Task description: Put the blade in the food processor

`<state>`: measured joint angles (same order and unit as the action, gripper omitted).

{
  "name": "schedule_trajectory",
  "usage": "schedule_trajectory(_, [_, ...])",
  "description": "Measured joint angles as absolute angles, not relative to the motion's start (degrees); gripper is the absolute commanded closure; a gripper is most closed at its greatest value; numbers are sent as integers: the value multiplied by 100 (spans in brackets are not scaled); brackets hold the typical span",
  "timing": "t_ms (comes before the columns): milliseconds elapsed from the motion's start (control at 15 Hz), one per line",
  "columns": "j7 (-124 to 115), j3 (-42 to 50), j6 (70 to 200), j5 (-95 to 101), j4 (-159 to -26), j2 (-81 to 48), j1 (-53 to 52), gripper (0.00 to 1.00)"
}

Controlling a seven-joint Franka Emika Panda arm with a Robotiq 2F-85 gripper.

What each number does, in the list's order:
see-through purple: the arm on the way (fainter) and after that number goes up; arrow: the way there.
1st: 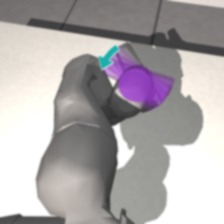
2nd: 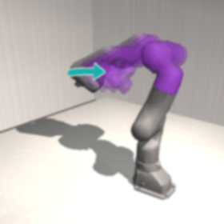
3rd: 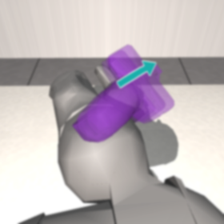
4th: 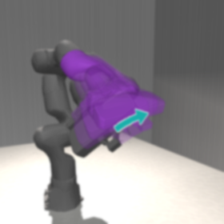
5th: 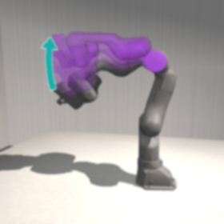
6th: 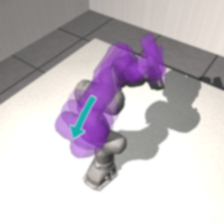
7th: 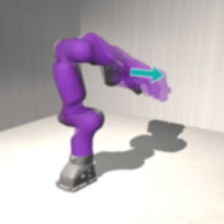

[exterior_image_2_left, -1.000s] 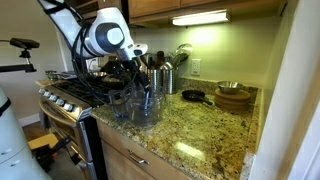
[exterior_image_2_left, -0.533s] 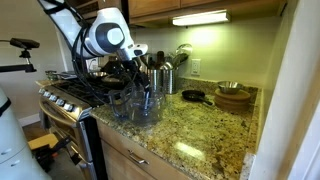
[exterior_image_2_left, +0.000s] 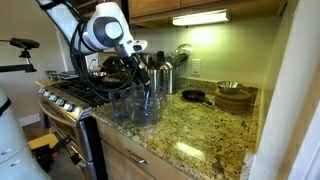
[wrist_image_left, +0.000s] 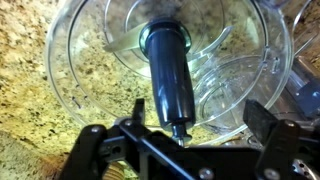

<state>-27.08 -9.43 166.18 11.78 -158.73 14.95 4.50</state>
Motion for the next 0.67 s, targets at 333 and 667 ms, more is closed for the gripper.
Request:
schedule_trajectory(333, [-2015, -850, 15957, 667, -15804, 1857, 372, 0])
schedule_trajectory(667, [-1221, -536, 15451, 183, -15382, 1695, 218, 0])
